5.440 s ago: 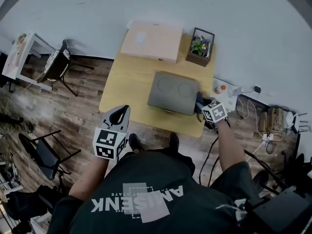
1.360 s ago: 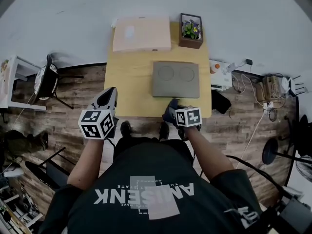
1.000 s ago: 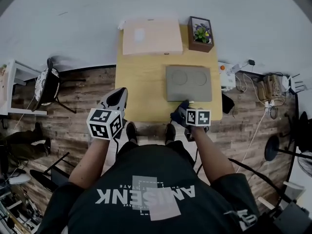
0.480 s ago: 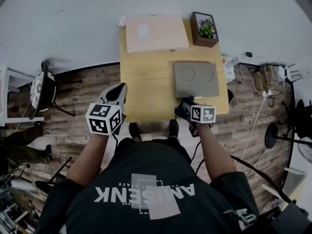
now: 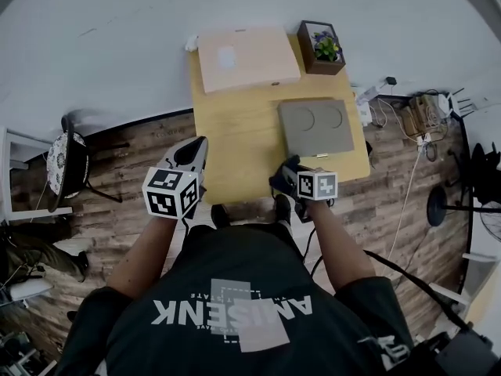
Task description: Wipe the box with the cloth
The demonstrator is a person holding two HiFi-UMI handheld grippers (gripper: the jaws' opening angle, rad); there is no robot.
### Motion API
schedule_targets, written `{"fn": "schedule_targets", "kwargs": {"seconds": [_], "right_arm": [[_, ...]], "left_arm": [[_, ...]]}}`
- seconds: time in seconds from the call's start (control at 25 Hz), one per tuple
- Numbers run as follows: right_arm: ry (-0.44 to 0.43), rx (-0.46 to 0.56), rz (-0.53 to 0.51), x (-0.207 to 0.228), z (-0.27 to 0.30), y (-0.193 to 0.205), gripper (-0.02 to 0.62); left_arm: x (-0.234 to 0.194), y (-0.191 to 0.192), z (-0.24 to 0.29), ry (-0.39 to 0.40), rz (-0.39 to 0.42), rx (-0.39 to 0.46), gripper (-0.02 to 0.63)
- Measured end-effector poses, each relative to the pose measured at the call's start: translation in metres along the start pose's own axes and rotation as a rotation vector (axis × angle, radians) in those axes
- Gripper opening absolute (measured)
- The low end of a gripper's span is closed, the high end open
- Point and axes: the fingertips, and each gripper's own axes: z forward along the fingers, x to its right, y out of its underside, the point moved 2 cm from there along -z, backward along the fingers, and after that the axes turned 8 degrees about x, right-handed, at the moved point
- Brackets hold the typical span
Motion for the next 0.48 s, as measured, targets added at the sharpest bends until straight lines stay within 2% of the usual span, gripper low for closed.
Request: {"fn": "schedule_targets", "kwargs": {"seconds": [0.28,0.4,0.48], "right_arm": [[0.012,0.015,0.039,-0.017,0.0,0.006,0.084],[0.003,0.045,0.011,-0.032,0.0,-0.006,0.084],[0.029,0.093,-0.025,-0.039,0.0,-0.023,0.084]], "left_arm": [[-0.005,0.001,0.0,0.027,0.002,-0.007,-0.002],[-0.008,0.001,-0.003,0.024,-0.001,-0.002,-0.002],[-0.012,0.002,-0.007,0.016,-0.009,0.002,-0.002]]}}
